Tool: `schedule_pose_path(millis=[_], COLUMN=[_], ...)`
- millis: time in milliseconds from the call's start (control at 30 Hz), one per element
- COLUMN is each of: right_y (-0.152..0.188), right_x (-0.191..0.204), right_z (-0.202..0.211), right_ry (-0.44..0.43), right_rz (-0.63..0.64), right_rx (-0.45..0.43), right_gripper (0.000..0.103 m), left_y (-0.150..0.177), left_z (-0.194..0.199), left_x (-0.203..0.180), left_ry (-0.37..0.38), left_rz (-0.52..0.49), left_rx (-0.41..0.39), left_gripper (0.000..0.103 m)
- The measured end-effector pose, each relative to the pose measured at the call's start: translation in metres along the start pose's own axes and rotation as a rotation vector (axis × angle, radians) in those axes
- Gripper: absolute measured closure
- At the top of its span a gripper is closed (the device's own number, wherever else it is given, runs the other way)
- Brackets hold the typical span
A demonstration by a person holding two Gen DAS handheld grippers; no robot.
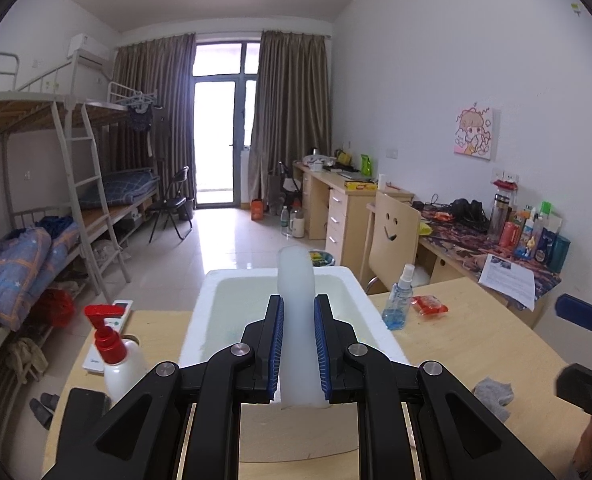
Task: Organize soft objects
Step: 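Lower the foam stick into the foam box and open the left gripper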
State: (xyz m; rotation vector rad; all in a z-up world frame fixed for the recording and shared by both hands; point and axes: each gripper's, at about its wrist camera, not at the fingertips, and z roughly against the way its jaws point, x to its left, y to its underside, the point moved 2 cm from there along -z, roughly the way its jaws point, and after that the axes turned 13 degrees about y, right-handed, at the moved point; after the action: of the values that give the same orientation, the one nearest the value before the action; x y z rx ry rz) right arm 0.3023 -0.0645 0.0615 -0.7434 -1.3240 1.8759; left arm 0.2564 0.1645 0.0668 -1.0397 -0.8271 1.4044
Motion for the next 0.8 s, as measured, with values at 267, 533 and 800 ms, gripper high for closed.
schedule_pose_path(millis=[267,533,800], right_y=[0.013,0.022,0.028], right_x=[-0.012,-0.019,-0.026], right_z=[0.016,0.033,0.039], right_ry=[0.015,0.045,0.063], right_rz=[-0.02,-0.024,-0.035], right_rx=[-0.005,-0.018,-0.022], right_gripper=[0.006,0.006,0.006], left_y=[-0.01,-0.014,-0.011], left_z=[-0.019,-0.041,-0.061], left_x=[-0.006,-0.002,0.002], left_ry=[-0.008,-0.018,-0.033], left_rz=[-0.01,0.002,0.01], left_rx=[0.032,0.076,0.124], left_gripper=[0.086,0.086,0.085])
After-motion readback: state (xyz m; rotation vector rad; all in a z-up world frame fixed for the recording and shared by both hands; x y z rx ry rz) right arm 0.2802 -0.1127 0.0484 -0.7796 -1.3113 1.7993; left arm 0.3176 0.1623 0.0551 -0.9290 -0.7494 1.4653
